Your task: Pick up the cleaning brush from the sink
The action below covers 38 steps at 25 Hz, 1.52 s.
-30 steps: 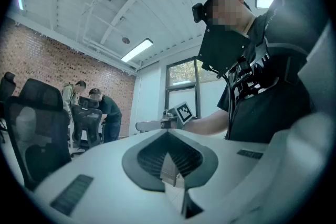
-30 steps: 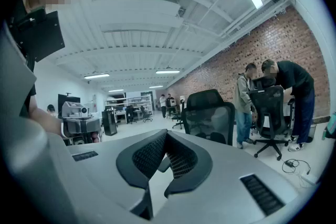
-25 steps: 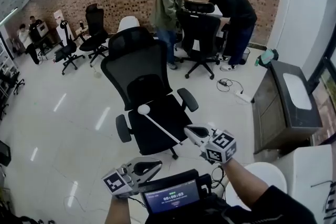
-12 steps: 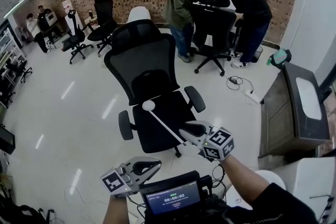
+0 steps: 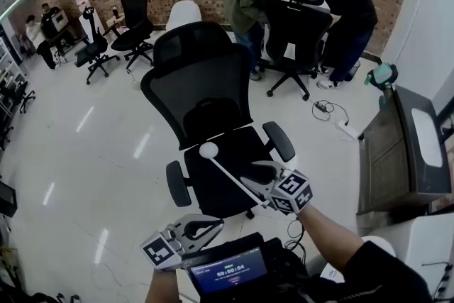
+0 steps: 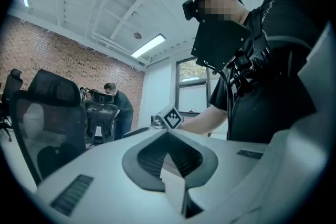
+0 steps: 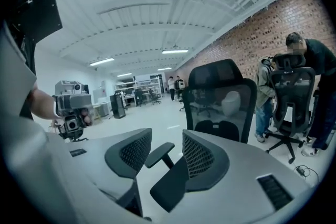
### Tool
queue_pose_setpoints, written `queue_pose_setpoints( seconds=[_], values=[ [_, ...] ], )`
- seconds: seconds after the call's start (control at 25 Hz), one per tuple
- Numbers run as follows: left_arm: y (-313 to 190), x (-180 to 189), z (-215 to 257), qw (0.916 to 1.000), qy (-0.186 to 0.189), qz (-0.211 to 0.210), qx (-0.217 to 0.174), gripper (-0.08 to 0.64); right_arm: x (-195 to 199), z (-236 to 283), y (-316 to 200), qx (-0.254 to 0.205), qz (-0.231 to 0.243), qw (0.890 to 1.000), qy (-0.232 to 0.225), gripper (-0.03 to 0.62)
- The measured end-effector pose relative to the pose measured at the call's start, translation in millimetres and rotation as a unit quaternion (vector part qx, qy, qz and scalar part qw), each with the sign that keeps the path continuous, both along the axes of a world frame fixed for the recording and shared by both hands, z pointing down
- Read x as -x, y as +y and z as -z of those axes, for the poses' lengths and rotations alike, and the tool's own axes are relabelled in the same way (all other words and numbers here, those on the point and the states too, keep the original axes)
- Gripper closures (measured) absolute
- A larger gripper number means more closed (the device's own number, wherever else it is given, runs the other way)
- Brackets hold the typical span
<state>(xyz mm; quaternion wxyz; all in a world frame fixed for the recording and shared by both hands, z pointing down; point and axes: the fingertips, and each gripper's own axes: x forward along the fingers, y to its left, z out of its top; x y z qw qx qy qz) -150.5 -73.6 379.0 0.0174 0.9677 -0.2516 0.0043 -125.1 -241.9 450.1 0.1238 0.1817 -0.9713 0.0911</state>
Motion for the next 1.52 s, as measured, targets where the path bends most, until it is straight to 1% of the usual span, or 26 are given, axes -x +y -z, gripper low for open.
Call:
queue_pose_setpoints(
  seconds=[0.12, 0.24, 0.32, 0.4, 0.52, 0.6, 0.68, 0.76, 0.84, 0.92, 0.96, 1.08, 1.2, 1.24, 1.28, 1.32, 1.36, 1.4, 1.52],
  values=[
    [-63, 45, -24, 0.9997, 0.015, 0.020, -0.006, 0.566, 42, -42, -62, 0.011, -0.003, 1.000, 0.019, 0.422],
    [-116, 70, -59, 0.9989, 0.033, 0.032, -0.003, 0.566, 75, -101, -119, 0.026, 0.004, 0.999, 0.047, 0.422],
    [-145, 79, -96, 0.9986, 0.037, 0.037, 0.003, 0.566, 93, -147, -149, 0.032, 0.014, 0.998, 0.058, 0.422],
    [-170, 82, -146, 0.9984, 0.037, 0.042, 0.010, 0.566, 106, -202, -176, 0.029, 0.027, 0.997, 0.071, 0.422],
    [-204, 86, -226, 0.9980, 0.037, 0.049, 0.016, 0.566, 121, -295, -213, 0.024, 0.038, 0.995, 0.086, 0.422],
    [-223, 90, -281, 0.9978, 0.035, 0.053, 0.018, 0.566, 128, -364, -233, 0.036, 0.038, 0.994, 0.098, 0.377],
    [-244, 95, -342, 0.9975, 0.024, 0.061, 0.025, 0.566, 131, -442, -254, 0.049, 0.032, 0.991, 0.116, 0.377],
    [-265, 102, -401, 0.9968, 0.020, 0.070, 0.033, 0.566, 133, -527, -275, 0.066, 0.022, 0.988, 0.139, 0.376],
    [-284, 113, -452, 0.9960, 0.027, 0.077, 0.037, 0.566, 138, -610, -295, 0.083, 0.011, 0.983, 0.165, 0.377],
    [-299, 122, -494, 0.9955, 0.034, 0.077, 0.042, 0.566, 148, -676, -314, 0.092, 0.002, 0.978, 0.187, 0.377],
    [-305, 124, -511, 0.9954, 0.035, 0.077, 0.046, 0.566, 153, -700, -322, 0.093, 0.000, 0.976, 0.196, 0.376],
    [-323, 129, -557, 0.9961, 0.026, 0.068, 0.050, 0.566, 173, -759, -347, 0.086, -0.005, 0.971, 0.221, 0.376],
    [-340, 137, -596, 0.9959, 0.026, 0.065, 0.058, 0.566, 185, -807, -362, 0.074, 0.003, 0.962, 0.263, 0.377],
    [-343, 140, -603, 0.9955, 0.029, 0.066, 0.062, 0.566, 188, -813, -363, 0.067, 0.011, 0.959, 0.274, 0.388],
    [-345, 143, -605, 0.9952, 0.032, 0.067, 0.065, 0.566, 191, -815, -361, 0.061, 0.021, 0.957, 0.281, 0.412],
    [-346, 146, -605, 0.9950, 0.034, 0.068, 0.065, 0.566, 195, -816, -359, 0.058, 0.028, 0.956, 0.285, 0.463],
    [-345, 150, -603, 0.9947, 0.036, 0.069, 0.066, 0.566, 199, -816, -357, 0.060, 0.029, 0.956, 0.286, 0.486],
    [-344, 153, -602, 0.9944, 0.039, 0.071, 0.069, 0.566, 201, -816, -354, 0.067, 0.023, 0.956, 0.284, 0.509],
    [-337, 161, -594, 0.9929, 0.047, 0.076, 0.077, 0.566, 202, -813, -354, 0.099, -0.007, 0.958, 0.269, 0.524]
  ],
)
